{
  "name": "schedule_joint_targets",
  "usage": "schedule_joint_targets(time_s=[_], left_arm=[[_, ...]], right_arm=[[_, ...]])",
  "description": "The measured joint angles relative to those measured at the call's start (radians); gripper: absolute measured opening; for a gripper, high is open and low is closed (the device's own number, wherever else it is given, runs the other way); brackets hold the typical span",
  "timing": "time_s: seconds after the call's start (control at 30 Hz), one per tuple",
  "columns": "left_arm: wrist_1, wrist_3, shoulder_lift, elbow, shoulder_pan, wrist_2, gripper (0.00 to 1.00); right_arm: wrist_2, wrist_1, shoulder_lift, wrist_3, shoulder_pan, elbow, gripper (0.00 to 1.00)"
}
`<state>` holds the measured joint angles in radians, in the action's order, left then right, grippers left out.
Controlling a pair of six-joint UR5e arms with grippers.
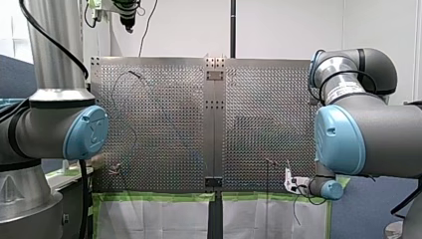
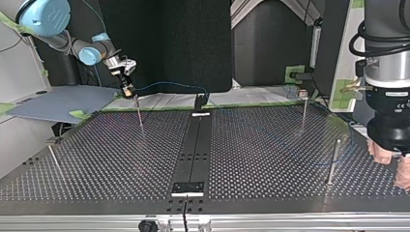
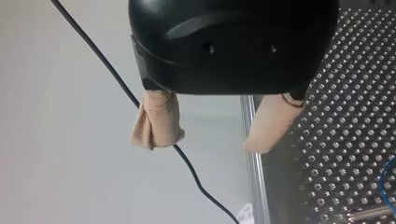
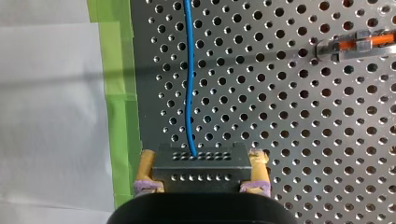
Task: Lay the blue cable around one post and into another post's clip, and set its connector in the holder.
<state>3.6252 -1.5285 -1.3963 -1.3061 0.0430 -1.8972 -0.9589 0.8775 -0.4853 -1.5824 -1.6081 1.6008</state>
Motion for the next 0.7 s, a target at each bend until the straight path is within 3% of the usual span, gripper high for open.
schedule_joint_targets(time_s=[0.17,0.37,0.53,0.7], left_arm=[[0.024,0.048,0.0,0.03,0.0,0.012,1.0],[0.005,0.09,0.001,0.0,0.0,0.02,1.0],[-0.032,0.092,0.0,-0.039,-0.004,0.021,1.0],[-0.08,0.06,-0.017,-0.087,-0.008,0.013,1.0]], right_arm=[[-0.001,-0.001,0.0,0.0,-0.001,0.0,0.0],[-0.001,-0.001,0.0,0.001,-0.002,0.0,0.0],[-0.002,-0.001,0.0,0.001,-0.003,0.0,0.0],[-0.002,-0.001,0.0,0.0,-0.005,0.0,0.0]])
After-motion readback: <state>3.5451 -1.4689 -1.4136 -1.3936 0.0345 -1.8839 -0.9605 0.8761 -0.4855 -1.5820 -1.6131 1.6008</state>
